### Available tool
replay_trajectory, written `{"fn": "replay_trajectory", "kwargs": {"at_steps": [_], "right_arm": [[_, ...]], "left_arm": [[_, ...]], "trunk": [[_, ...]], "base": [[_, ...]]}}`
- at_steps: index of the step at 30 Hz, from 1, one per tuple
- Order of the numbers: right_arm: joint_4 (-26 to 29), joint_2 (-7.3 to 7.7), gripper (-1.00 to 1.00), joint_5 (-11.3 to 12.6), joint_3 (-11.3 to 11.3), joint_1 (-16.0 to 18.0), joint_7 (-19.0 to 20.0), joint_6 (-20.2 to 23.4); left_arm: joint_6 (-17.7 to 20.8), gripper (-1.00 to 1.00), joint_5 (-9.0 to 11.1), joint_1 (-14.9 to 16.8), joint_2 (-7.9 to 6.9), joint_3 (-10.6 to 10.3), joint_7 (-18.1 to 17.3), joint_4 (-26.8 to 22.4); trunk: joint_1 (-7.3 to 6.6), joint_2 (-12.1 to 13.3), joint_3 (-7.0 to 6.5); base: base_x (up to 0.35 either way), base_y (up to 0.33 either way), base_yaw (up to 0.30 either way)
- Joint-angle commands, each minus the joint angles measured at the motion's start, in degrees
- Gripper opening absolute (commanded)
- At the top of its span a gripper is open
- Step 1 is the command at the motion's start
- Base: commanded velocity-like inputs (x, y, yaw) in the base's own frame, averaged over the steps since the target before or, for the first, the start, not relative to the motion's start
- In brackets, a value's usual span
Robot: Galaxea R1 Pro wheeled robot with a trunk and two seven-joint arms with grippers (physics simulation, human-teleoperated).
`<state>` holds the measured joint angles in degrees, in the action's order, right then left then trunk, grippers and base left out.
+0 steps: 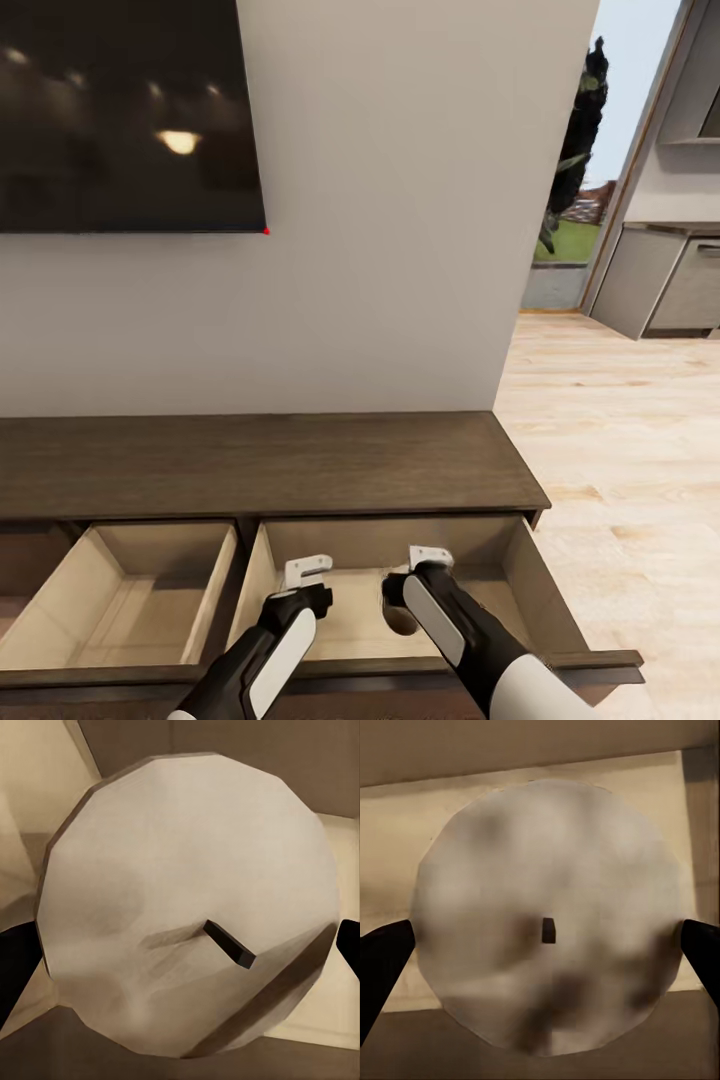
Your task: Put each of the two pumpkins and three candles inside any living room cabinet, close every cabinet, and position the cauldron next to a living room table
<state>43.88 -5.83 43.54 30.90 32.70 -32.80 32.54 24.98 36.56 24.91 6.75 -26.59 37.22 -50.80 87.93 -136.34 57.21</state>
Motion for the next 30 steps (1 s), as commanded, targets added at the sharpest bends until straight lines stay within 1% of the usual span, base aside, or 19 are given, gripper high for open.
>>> {"fn": "replay_trajectory", "kwargs": {"at_steps": [1, 4, 9, 12, 20, 26, 27, 28, 29, 30], "right_arm": [[-1.12, -0.01, -1.00, 0.08, 0.64, 0.08, -0.45, -0.97], [-2.64, -0.11, -1.00, -0.84, 1.16, 0.08, -0.36, -2.51], [-3.26, -0.59, -1.00, -1.30, 1.34, 0.17, -0.29, -3.18], [-3.72, -0.65, -1.00, -1.29, 1.39, 1.15, -0.22, -4.06], [-3.88, -0.70, -1.00, -1.35, 1.44, 1.65, 1.52, -4.78], [-3.97, -0.76, -1.00, -1.36, 1.44, 1.83, 1.68, -5.39], [-3.97, -0.76, 1.00, -1.36, 1.44, 1.83, 1.69, -5.43], [-3.98, -0.76, 1.00, -1.31, 1.44, 1.83, 1.72, -5.46], [-3.98, -0.76, 1.00, -1.30, 1.47, 1.84, 1.72, -5.46], [-3.98, -0.77, 1.00, -1.28, 1.50, 1.87, 1.74, -5.47]], "left_arm": [[0.07, -1.00, 0.35, 0.05, -0.01, -0.20, 0.49, -0.19], [0.00, -1.00, 0.32, 0.05, 0.01, -0.28, 0.49, -0.50], [-0.02, -1.00, 0.27, 0.05, 0.04, -0.31, 0.49, -0.91], [-0.04, -1.00, 0.26, 0.05, 0.14, -0.49, 0.49, -0.96], [-0.30, -1.00, 0.28, 0.05, 0.19, -1.24, 0.49, -0.97], [-0.70, -1.00, 0.26, 0.05, 0.20, -1.31, 0.49, -0.97], [-0.71, -1.00, 0.26, 0.05, 0.20, -1.33, 0.49, -0.97], [-0.72, -1.00, 0.26, 0.05, 0.20, -1.35, 0.49, -1.00], [-0.72, 1.00, 0.26, 0.05, 0.20, -1.35, 0.49, -1.02], [-0.73, 1.00, 0.26, 0.05, 0.20, -1.36, 0.49, -1.04]], "trunk": [[-0.01, -0.04, 0.05], [-0.01, -0.04, 0.05], [1.09, -2.05, 0.95], [1.75, -3.25, 1.49], [3.50, -6.46, 2.93], [3.50, -6.46, 2.93], [3.50, -6.46, 2.93], [3.50, -6.46, 2.93], [3.50, -6.46, 2.93], [3.50, -6.46, 2.93]], "base": [[0.000, 0.000, 0.000], [0.000, 0.000, 0.000], [0.000, 0.000, 0.000], [0.000, 0.000, 0.000], [0.000, 0.000, 0.000], [0.000, 0.000, 0.000], [0.000, 0.000, 0.000], [0.000, 0.000, 0.000], [0.000, 0.000, 0.000], [0.000, 0.000, 0.000]]}}
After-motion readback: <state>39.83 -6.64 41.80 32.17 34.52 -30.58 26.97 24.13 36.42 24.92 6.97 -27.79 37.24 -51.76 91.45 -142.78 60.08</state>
